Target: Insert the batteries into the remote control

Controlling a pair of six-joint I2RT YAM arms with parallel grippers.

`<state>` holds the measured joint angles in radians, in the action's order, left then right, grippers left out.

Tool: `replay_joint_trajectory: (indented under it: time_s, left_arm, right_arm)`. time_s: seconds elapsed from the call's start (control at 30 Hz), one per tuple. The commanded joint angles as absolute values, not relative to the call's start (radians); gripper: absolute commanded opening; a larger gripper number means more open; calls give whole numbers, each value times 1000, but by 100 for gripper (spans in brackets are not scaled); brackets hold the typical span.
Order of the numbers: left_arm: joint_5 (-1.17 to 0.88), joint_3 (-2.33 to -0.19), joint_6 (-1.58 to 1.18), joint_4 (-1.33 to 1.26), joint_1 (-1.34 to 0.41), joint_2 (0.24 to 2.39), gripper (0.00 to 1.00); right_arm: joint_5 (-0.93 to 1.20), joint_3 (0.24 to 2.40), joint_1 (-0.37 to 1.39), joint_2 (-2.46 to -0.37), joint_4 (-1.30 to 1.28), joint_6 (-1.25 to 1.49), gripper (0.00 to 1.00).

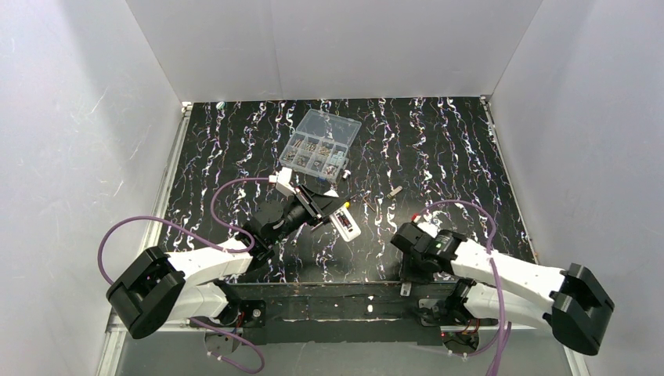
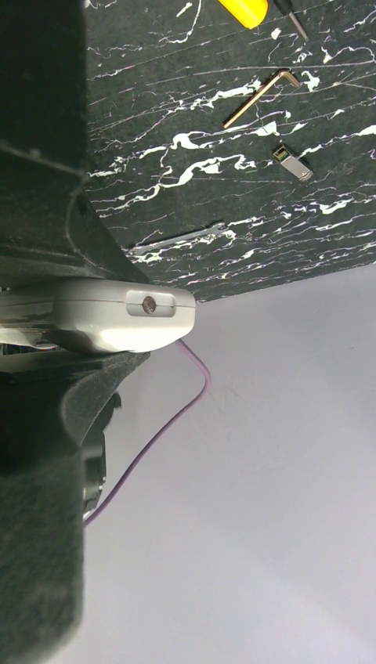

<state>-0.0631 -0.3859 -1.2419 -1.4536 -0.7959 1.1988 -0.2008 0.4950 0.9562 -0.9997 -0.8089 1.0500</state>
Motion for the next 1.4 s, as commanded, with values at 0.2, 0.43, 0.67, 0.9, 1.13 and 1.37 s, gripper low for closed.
replay_joint_trajectory:
  time_s: [0.2, 0.43, 0.67, 0.9, 1.13, 1.37]
  left_arm:
    - [-57, -400, -1238, -1541, -799, 1162, 0]
    - [-50, -385, -1230, -1541, -800, 1137, 0]
    - [-45, -380, -1230, -1541, -800, 1126, 0]
    - [-44, -378, -1230, -1540, -799, 1126, 0]
    - [-45, -380, -1232, -1540, -800, 1130, 0]
    - [-45, -377, -1230, -1540, -800, 1120, 0]
  right_arm:
    - [-195, 618, 884, -882, -591, 1077, 24]
    - [-107, 568, 759, -1025, -331, 1196, 37]
    - [-8, 460, 692, -1082, -116, 1397, 48]
    - [-71, 514, 692, -1033, -190, 1294, 55]
    - [-116, 684, 649, -1044, -462, 877, 60]
    - [-109, 640, 643, -1072, -428, 885, 54]
